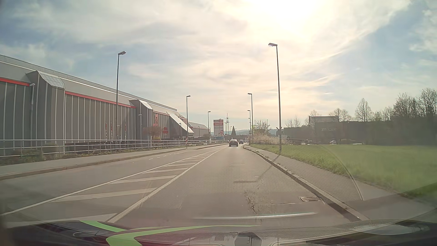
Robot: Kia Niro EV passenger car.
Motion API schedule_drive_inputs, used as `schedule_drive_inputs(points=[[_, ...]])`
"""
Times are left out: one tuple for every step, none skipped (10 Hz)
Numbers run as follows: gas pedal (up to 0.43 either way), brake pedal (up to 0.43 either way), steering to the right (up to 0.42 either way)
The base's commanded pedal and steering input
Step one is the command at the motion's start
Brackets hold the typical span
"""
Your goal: Follow the waypoints while adhering to traffic rules and regulations
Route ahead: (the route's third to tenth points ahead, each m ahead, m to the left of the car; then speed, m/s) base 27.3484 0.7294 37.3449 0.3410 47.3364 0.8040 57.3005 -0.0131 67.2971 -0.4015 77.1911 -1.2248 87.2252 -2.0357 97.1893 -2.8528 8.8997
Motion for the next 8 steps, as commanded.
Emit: schedule_drive_inputs(points=[[0.268, 0.0, 0.003], [0.268, 0.0, 0.002], [0.268, 0.0, 0.002], [0.268, 0.0, 0.002], [0.268, 0.0, 0.002], [0.268, 0.0, 0.002], [0.268, 0.0, 0.002], [0.268, 0.0, 0.002]])
